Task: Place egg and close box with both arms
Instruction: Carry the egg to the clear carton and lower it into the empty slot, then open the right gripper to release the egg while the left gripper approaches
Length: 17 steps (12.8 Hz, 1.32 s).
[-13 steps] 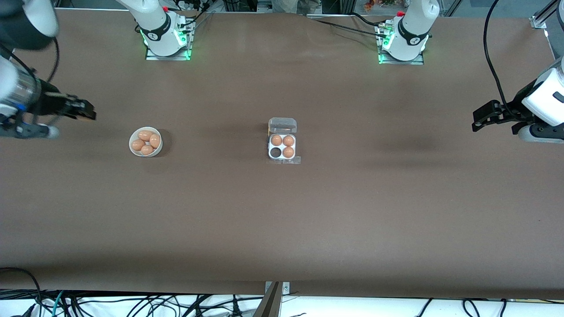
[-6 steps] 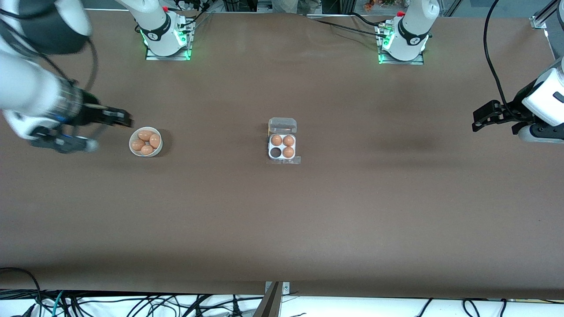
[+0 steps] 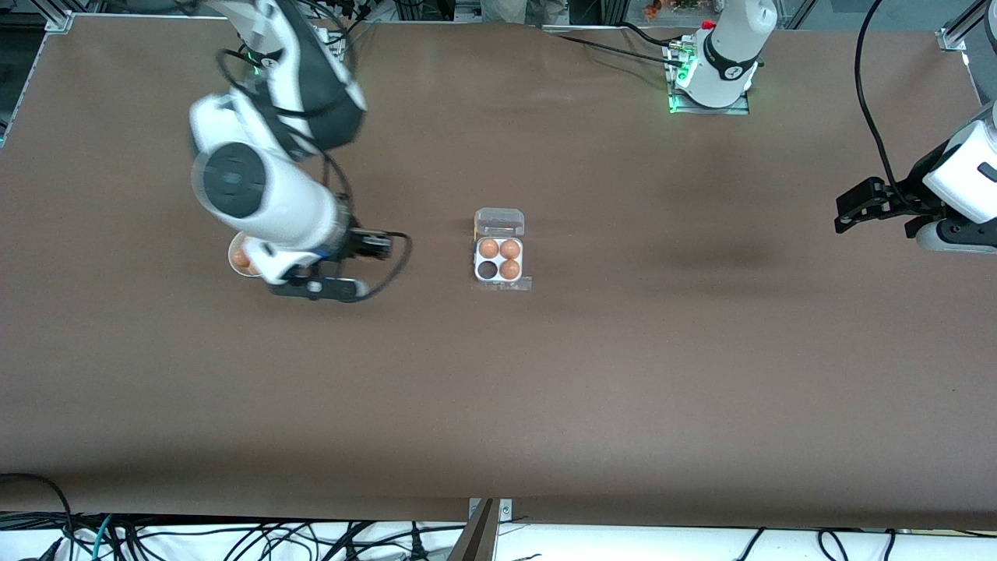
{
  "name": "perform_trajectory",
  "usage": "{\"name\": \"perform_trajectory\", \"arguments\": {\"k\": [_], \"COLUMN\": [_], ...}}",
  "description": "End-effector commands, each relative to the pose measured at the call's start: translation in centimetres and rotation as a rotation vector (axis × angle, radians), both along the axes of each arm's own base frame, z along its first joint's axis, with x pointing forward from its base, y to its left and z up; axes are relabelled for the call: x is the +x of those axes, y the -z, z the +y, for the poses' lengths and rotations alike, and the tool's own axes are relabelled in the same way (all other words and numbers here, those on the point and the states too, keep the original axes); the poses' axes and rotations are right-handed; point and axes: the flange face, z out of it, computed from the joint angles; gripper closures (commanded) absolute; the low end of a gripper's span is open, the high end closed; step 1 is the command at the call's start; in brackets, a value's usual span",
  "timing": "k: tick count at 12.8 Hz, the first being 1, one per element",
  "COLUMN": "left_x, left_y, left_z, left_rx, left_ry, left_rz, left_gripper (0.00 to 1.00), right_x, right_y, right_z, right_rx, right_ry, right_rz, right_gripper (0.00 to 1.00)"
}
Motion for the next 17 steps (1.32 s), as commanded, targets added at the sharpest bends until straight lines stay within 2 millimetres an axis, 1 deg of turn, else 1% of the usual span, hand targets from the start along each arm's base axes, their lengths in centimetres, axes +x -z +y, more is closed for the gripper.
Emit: {"name": "perform_trajectory", "arguments": {"k": [1,4,6,9,10,13,14,17], "left_x": [0.2,0.3,0.3,0.3,0.3,0.3,0.3,0.5], "left_y": [-0.5,-0.8,-1.0,-1.0,-0.9,-0.8,-0.8,-0.3], "left_z": [0.0,0.1,0.1,-0.1,-0.3,-0.7,-0.8,-1.1], "left_rx": [-0.012,-0.002,-0.003,-0.003,-0.003,-0.004,-0.004,-0.007], "left_ry": [0.001,0.007,0.004,0.006,0.009,0.014,0.014,0.018], "left_rz": [-0.008,-0.015,-0.019,-0.019,-0.018,-0.015,-0.015,-0.007], "left_gripper": [0.0,0.0,0.0,0.0,0.0,0.0,0.0,0.0], "right_x": [0.2,-1.8,-2.7,-3.7,-4.2,-4.9,-5.3,-5.8], "right_y": [2.8,7.2,9.5,13.3,14.2,16.7,17.1,18.6], "right_z": [4.8,10.1,12.2,14.5,15.2,16.1,16.6,17.0], "right_rx": [0.0,-0.027,-0.034,-0.033,-0.041,-0.063,-0.063,-0.089], "right_ry": [-0.005,0.008,0.021,0.02,0.021,0.024,0.034,0.061], "right_rz": [-0.006,-0.035,-0.047,-0.062,-0.069,-0.079,-0.083,-0.081], "right_gripper": [1.0,1.0,1.0,1.0,1.0,1.0,1.0,1.0]}}
